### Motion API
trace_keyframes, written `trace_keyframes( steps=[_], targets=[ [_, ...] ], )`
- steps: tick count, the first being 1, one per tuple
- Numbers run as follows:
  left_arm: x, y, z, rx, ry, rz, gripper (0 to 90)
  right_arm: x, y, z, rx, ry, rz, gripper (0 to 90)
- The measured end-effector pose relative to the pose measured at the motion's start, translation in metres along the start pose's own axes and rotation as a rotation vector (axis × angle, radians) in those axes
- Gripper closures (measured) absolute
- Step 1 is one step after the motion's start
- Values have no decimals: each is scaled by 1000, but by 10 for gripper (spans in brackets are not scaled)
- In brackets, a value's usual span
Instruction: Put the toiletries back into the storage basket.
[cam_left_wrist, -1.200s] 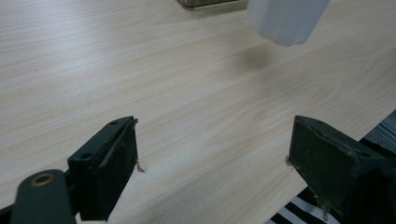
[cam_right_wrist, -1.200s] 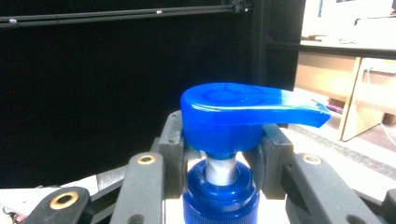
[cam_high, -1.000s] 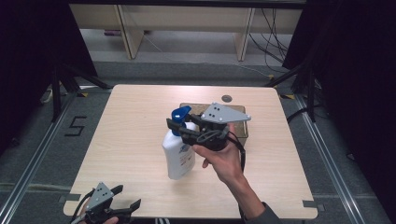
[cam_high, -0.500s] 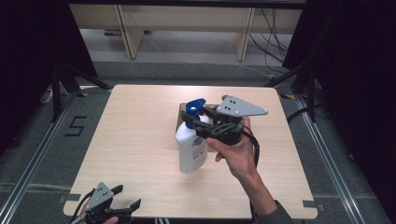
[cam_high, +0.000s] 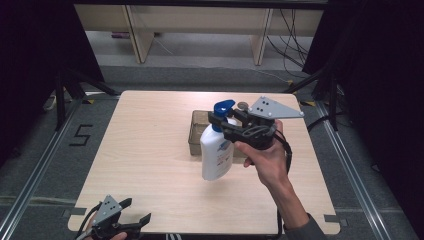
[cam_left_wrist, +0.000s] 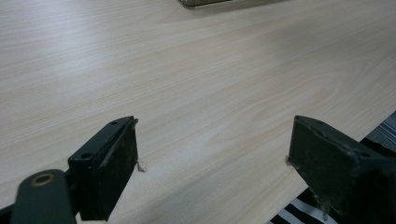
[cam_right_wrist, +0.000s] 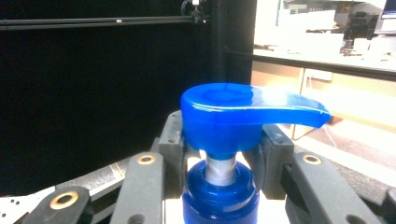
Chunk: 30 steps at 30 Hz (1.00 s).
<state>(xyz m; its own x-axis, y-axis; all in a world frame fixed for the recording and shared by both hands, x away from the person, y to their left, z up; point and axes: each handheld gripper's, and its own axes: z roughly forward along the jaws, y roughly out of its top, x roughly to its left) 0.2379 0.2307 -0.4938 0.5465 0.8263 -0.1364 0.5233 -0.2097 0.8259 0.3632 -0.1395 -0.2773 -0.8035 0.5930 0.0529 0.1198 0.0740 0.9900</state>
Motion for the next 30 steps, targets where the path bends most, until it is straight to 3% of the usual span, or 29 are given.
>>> trace_keyframes(
  steps=[3, 11, 14, 15, 17, 19, 22, 30],
  targets=[
    [0, -1, 2, -20, -12, -10, 151, -5, 2, -4, -3, -15, -2, 617],
    [0, 0, 1, -7, 0, -5, 151, -14, 11, -17, -8, -46, -10, 618],
    [1, 0, 1, -10, -9, 1, 151, -17, 14, -21, -7, -48, 12, 618],
    [1, -1, 1, -12, -9, 0, 151, -20, 15, -23, -15, -61, -14, 618],
    [0, -1, 2, -19, -10, -12, 151, -20, 16, -25, -12, -58, 16, 618],
    [0, -1, 2, -17, -9, -10, 151, -24, 18, -27, -20, -70, -4, 618],
    [0, -1, 2, -15, -6, -14, 151, -28, 20, -31, -22, -74, 22, 618],
    [1, -1, 2, -12, -9, -2, 151, -38, 29, -36, -37, -105, 4, 618]
  ],
)
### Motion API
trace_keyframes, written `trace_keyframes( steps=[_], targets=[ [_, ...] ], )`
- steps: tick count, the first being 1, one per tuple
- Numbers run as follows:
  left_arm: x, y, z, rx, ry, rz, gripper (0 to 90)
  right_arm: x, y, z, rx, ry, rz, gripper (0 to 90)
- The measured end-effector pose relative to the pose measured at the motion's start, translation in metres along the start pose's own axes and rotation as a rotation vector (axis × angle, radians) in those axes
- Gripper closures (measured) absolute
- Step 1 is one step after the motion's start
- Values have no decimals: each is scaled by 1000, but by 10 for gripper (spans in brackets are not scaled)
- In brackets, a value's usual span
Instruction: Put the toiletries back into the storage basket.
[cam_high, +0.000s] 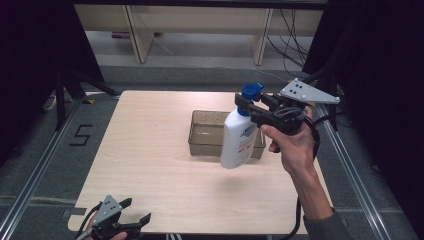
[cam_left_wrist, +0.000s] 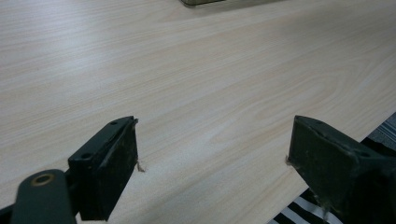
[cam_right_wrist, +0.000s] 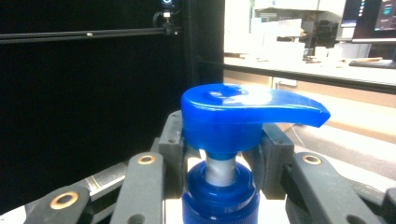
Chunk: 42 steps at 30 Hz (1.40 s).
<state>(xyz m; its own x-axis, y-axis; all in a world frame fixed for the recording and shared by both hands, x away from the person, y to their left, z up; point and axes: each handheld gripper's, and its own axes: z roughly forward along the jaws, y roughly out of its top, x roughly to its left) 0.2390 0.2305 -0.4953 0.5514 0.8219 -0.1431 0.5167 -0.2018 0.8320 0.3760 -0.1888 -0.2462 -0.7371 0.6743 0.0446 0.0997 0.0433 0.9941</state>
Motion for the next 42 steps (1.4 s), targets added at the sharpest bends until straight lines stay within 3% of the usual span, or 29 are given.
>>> trace_keyframes(
  steps=[19, 27, 28, 42],
  targets=[
    [0, 0, 0, 2, -4, 0, 151, -33, 7, 1, 13, -96, 29, 618],
    [0, 0, 0, 4, -4, -1, 151, -46, 3, 9, 27, -136, 13, 618],
    [-1, 0, 0, 5, -5, 0, 151, -48, 2, 11, 31, -140, 34, 618],
    [0, 0, 0, 13, -11, 12, 151, -69, -6, 29, 33, -191, 56, 618]
  ],
)
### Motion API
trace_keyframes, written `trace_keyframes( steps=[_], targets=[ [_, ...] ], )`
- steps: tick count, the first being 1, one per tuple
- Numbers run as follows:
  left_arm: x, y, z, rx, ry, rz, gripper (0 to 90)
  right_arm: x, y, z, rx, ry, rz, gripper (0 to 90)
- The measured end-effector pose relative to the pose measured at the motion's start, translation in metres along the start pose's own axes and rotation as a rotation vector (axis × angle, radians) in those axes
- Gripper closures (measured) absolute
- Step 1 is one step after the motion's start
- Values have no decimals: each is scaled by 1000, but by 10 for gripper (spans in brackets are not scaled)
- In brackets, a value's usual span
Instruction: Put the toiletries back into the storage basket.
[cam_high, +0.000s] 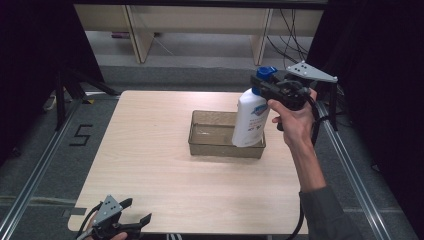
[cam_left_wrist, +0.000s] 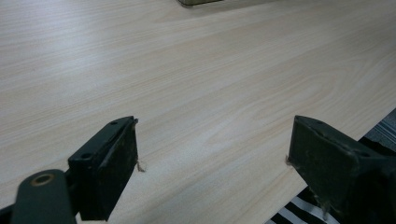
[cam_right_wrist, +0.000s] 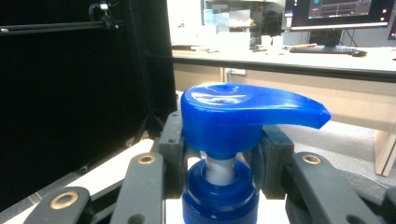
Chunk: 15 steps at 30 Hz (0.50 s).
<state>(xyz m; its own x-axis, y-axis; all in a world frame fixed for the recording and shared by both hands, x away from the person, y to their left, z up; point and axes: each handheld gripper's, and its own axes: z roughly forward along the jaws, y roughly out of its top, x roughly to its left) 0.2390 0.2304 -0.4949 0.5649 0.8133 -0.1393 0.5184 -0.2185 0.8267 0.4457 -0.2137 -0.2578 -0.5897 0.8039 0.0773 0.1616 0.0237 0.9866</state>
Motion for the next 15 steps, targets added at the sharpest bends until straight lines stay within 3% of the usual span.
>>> trace_keyframes(
  steps=[4, 7, 10, 11, 15],
  targets=[
    [-2, 0, 0, -10, -5, -2, 151, -4, -4, 6, 4, -15, -8, 618],
    [0, 0, -2, 8, 9, 3, 151, -6, -7, 10, 10, -26, 6, 618],
    [-2, 0, 1, -25, -6, -18, 151, -9, -11, 13, 15, -35, -4, 618],
    [-2, 0, -1, -1, 3, 1, 151, -10, -12, 14, 15, -33, -2, 618],
    [-2, 0, 0, -17, -4, -11, 151, -14, -16, 16, 17, -44, 8, 618]
  ],
)
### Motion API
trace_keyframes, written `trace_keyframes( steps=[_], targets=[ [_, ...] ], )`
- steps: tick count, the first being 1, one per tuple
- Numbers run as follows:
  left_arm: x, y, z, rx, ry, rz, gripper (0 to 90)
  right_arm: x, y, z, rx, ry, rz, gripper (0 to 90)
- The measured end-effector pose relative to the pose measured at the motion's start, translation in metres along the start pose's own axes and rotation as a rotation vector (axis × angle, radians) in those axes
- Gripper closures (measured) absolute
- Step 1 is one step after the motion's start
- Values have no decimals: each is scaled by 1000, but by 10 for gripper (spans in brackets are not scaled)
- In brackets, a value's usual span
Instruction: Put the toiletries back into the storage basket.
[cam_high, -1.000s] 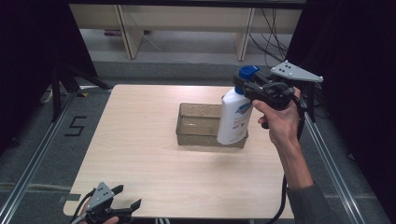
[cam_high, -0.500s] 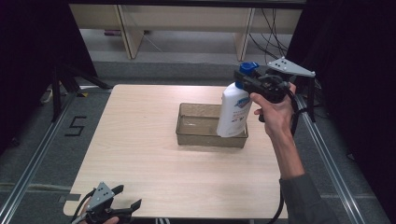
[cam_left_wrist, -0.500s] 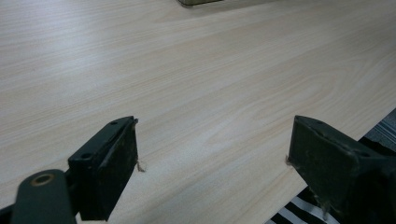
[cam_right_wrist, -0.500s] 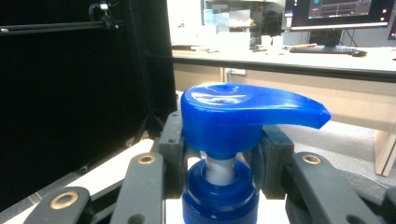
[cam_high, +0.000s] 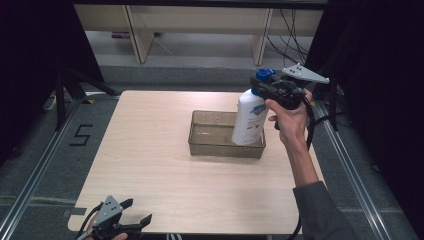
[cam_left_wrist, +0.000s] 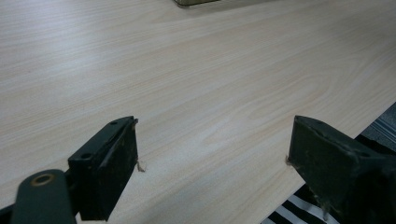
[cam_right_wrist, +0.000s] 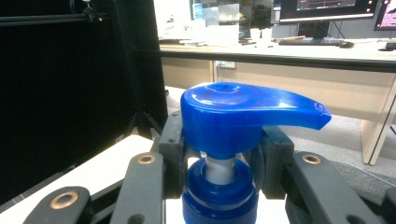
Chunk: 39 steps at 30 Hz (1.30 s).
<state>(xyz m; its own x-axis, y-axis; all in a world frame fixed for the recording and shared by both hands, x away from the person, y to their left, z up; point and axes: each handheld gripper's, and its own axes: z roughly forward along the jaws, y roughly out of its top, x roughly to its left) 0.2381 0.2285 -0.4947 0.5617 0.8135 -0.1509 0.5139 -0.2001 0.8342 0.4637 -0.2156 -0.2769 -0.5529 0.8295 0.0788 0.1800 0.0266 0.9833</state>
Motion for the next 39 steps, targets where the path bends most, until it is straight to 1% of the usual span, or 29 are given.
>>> trace_keyframes(
  steps=[1, 2, 6, 7, 8, 9, 10, 11, 13, 14, 15, 16, 17, 18, 20, 21, 22, 23, 24, 25, 26, 27, 28, 29, 31, 33, 34, 37, 39],
  targets=[
    [0, 0, -1, 15, 14, 2, 151, -2, -3, 1, 1, -13, -3, 618],
    [-1, 0, 0, 8, 12, -3, 151, -3, -4, 1, 9, -10, 9, 618],
    [0, 0, -1, 17, 14, 5, 151, -7, -9, 3, 10, -24, 4, 618],
    [1, 0, 0, 9, 1, 8, 151, -8, -10, 3, 5, -23, 6, 618],
    [0, 0, 0, 14, 10, 7, 151, -8, -11, 4, 7, -27, 9, 618],
    [0, 0, 0, 13, 15, -5, 151, -9, -12, 4, 14, -25, 25, 618],
    [0, 0, 0, 11, 14, -5, 151, -10, -13, 4, 10, -27, 12, 618],
    [0, 0, 0, 11, 15, -3, 151, -10, -14, 3, 17, -26, 32, 618],
    [0, 0, 0, 10, 15, -3, 151, -11, -16, 4, 15, -26, 21, 618],
    [0, 0, 0, 9, 15, -4, 151, -12, -17, 4, 15, -29, 27, 618],
    [1, 0, 0, 11, 5, 2, 151, -13, -19, 4, 21, -37, 23, 618],
    [1, 0, 0, 11, 5, 2, 151, -13, -19, 4, 21, -37, 23, 618],
    [0, 0, 1, 2, 5, -9, 151, -13, -20, 4, 15, -35, 20, 618],
    [0, 0, 0, 12, 15, -4, 151, -13, -21, 4, 31, -39, 20, 618],
    [0, 0, 0, 9, 15, -7, 151, -13, -23, 4, 28, -36, 20, 618],
    [0, 0, 0, 10, 16, -4, 151, -12, -24, 4, 23, -35, 34, 618],
    [0, 0, 0, 9, 16, -4, 151, -13, -24, 4, 29, -39, 18, 618],
    [0, 0, 0, 12, 15, -1, 151, -13, -25, 5, 28, -35, 15, 618],
    [2, 0, -2, 32, 15, 22, 151, -12, -26, 5, 28, -33, 19, 618],
    [2, 0, -2, 25, 18, 11, 151, -12, -29, 5, 32, -31, 20, 618],
    [2, 0, 0, 7, 7, -3, 151, -12, -30, 5, 40, -31, 25, 618],
    [2, 0, 0, 7, 7, -3, 151, -12, -30, 5, 40, -31, 25, 618],
    [2, 0, 0, 10, 8, 1, 151, -13, -33, 5, 41, -34, 39, 618],
    [2, 0, 0, 12, 8, 4, 151, -15, -34, 5, 40, -33, 24, 618],
    [2, 0, 0, 7, 9, -1, 151, -17, -37, 6, 49, -39, 37, 618],
    [2, 0, 0, 8, 9, -1, 151, -18, -38, 6, 57, -37, 33, 617],
    [1, 0, 1, 2, 11, -10, 151, -19, -39, 6, 50, -34, 29, 618],
    [1, -1, 1, 6, 11, -4, 151, -19, -42, 5, 50, -36, 31, 617],
    [2, 0, -2, 23, 21, 15, 151, -20, -44, 5, 53, -43, 27, 618]
  ],
)
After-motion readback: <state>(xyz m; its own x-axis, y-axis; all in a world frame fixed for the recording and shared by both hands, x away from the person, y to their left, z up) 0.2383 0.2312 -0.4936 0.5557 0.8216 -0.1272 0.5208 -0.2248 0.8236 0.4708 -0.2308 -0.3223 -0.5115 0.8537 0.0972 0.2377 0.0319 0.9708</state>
